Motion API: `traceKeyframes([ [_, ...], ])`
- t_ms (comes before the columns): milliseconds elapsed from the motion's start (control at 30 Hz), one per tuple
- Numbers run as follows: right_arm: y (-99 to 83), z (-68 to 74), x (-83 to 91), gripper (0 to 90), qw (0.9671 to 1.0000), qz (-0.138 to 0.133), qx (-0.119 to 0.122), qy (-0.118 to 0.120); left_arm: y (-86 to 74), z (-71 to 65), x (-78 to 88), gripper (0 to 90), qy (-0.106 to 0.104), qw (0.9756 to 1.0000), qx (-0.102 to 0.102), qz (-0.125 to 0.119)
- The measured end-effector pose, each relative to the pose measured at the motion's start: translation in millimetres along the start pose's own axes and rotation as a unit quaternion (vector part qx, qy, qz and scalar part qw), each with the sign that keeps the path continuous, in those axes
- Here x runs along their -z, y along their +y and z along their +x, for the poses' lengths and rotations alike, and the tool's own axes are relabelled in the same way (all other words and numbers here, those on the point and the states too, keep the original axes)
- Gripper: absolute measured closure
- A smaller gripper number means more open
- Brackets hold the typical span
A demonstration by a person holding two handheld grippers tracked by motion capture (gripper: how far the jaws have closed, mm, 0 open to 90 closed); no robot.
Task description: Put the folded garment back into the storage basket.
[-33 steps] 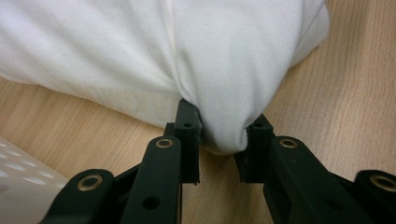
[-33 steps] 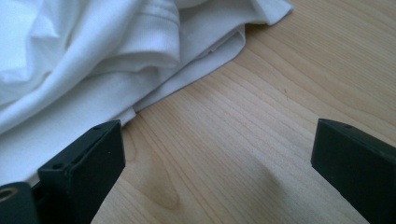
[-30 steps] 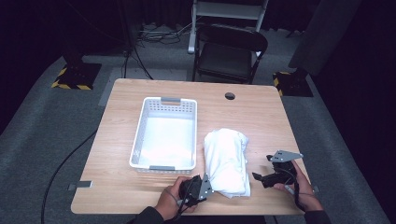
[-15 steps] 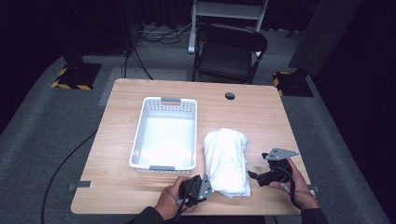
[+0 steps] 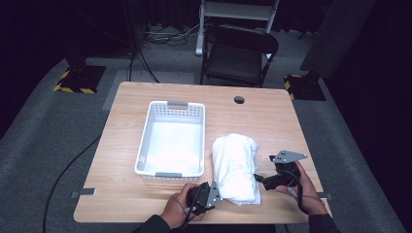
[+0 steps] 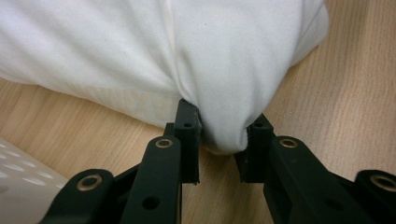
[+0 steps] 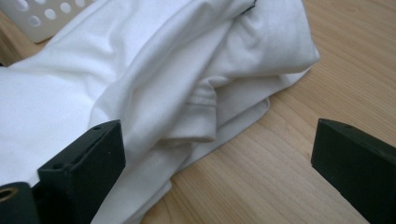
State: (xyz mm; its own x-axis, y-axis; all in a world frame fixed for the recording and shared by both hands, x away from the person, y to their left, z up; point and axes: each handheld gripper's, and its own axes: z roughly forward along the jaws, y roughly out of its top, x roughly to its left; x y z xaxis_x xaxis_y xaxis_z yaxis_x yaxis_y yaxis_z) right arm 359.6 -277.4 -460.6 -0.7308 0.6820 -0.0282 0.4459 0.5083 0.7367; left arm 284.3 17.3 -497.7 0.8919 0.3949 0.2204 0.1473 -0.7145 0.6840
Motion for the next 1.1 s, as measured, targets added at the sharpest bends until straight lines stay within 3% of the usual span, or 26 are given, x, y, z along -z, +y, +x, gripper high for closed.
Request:
traceKeyframes([
  [733, 11.0, 10.9, -8.2, 3.8, 0.9998, -0.002, 0.007, 0.02, -0.5, -0.1, -0.2, 73.1, 0.0, 1.0, 0.001, -0.003],
  [933, 14.5, 13.1, -18.2, 3.7, 0.9997, 0.009, 0.006, 0.022, -0.2, -0.1, -0.3, 73.1, 0.002, 1.0, -0.003, -0.003],
  [1100, 13.7, 13.9, -26.8, 3.0, 0.9995, 0.027, 0.012, 0.009, -0.2, -0.7, -0.1, 73.0, 0.003, 1.0, -0.002, -0.001],
])
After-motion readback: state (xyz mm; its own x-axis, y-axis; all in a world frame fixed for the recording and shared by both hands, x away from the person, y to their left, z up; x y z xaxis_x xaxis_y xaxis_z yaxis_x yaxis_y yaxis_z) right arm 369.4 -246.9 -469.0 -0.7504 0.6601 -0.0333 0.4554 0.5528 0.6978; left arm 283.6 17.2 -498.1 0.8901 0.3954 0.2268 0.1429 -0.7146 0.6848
